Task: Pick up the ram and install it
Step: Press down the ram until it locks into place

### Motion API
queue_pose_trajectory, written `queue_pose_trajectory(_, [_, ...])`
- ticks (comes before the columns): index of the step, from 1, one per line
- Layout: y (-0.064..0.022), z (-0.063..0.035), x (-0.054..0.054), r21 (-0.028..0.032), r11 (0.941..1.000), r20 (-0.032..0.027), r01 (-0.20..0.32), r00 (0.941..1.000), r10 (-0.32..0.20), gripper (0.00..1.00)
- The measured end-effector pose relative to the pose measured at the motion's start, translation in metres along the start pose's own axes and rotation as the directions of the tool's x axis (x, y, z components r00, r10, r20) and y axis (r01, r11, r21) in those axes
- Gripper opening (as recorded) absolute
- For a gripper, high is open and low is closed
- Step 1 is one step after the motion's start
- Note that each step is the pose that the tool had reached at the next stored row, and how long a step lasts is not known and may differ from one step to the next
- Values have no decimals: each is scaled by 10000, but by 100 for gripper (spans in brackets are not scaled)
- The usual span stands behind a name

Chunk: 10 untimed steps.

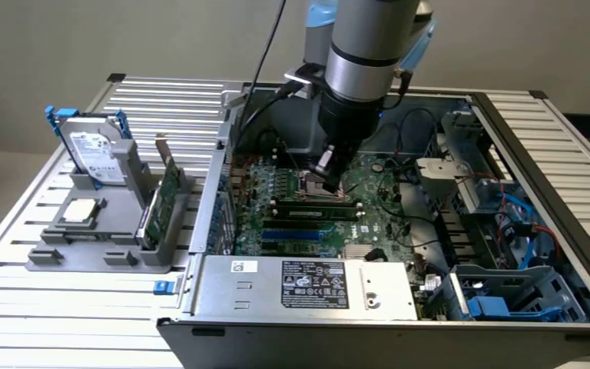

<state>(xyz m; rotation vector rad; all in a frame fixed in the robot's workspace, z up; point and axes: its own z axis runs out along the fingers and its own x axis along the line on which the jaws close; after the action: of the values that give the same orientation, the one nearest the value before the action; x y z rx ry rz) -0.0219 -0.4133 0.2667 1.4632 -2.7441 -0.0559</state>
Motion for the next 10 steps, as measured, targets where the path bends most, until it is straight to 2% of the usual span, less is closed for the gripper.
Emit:
queue_pose_trajectory(5, [0,1,1,7,9972,12,-747,9972,747,11])
queue_pose_trajectory(10, [0,2,0,6,9884,34,-1519,9884,1519,11])
